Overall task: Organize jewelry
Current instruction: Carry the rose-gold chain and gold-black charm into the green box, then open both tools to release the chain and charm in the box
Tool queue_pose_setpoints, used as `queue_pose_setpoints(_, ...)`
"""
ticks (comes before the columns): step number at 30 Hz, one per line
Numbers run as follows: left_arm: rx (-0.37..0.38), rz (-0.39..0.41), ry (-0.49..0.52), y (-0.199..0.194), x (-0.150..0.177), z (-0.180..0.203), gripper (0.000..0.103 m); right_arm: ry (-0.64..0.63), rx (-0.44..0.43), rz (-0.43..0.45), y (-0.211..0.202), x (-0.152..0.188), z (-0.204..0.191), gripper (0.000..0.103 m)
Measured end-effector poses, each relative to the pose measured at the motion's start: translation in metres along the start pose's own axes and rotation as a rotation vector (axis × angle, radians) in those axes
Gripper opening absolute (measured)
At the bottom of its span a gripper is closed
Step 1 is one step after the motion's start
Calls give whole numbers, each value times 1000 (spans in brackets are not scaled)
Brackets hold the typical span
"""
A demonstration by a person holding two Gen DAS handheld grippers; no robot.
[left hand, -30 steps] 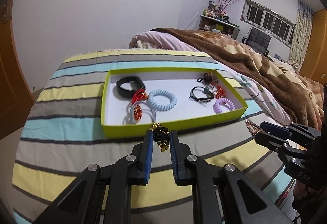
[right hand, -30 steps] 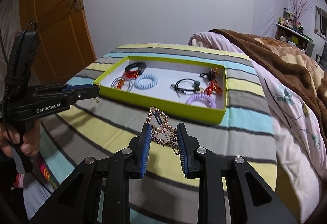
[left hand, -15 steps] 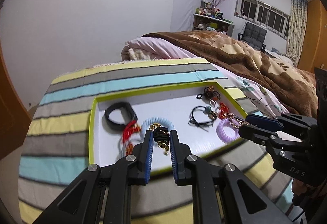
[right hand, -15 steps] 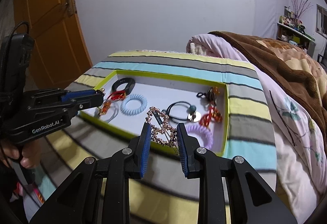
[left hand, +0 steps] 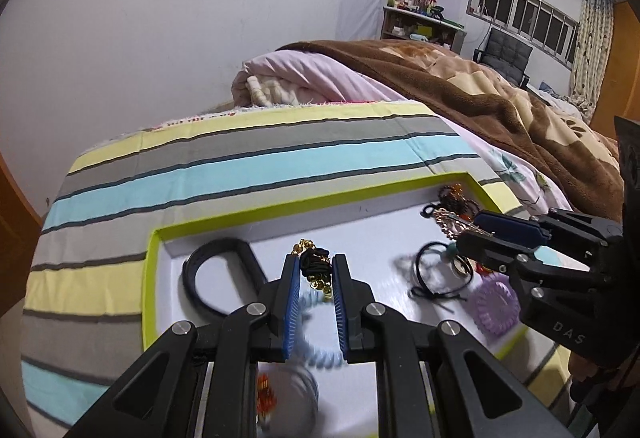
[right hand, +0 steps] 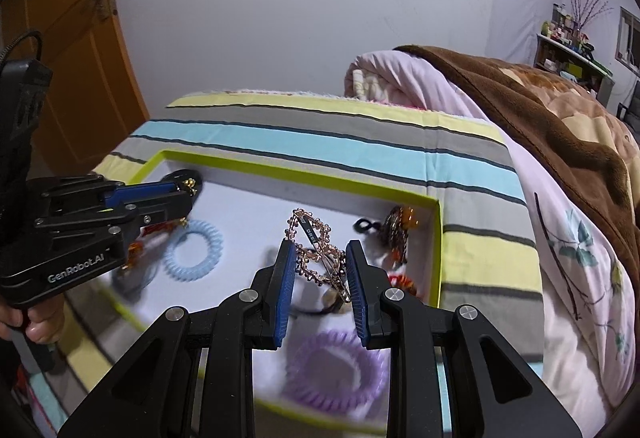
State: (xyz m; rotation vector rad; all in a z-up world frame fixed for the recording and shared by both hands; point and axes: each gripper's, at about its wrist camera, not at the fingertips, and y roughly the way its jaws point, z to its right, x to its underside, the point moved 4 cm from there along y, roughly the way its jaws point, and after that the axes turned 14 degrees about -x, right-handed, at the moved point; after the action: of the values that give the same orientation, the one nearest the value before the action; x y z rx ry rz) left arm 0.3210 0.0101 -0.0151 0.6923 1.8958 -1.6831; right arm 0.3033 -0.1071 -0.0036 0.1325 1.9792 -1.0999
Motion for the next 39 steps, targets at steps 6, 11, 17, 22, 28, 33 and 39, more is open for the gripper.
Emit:
queue_pose_setpoints(6,-4,-37,23,24,-8,5,16,24,17,-40,22,-8,12,26)
queue_pose_setpoints(11,2,-75,34,39,-6,9,16,43,20,-65,33,-7,19,26)
queue_pose_setpoints(17,4,-87,39,41,-4,11,16,61,0,-78,34,-6,20,27)
queue_pose_setpoints(22,4,-96,21,40,-3,10,17,44,8,-71,30,-6,17,31)
queue_pose_setpoints(28,11,-74,-4,25,-1,5,17,48,1,-41,16,-5,12,32)
queue_pose_setpoints(33,2,-44,-5,2,4,4,17,48,-8,-15,-2,0,3,32)
queue_pose_setpoints(39,0,-5,-22,-33,16,1,17,58,-18,15,-29,14,-10,32)
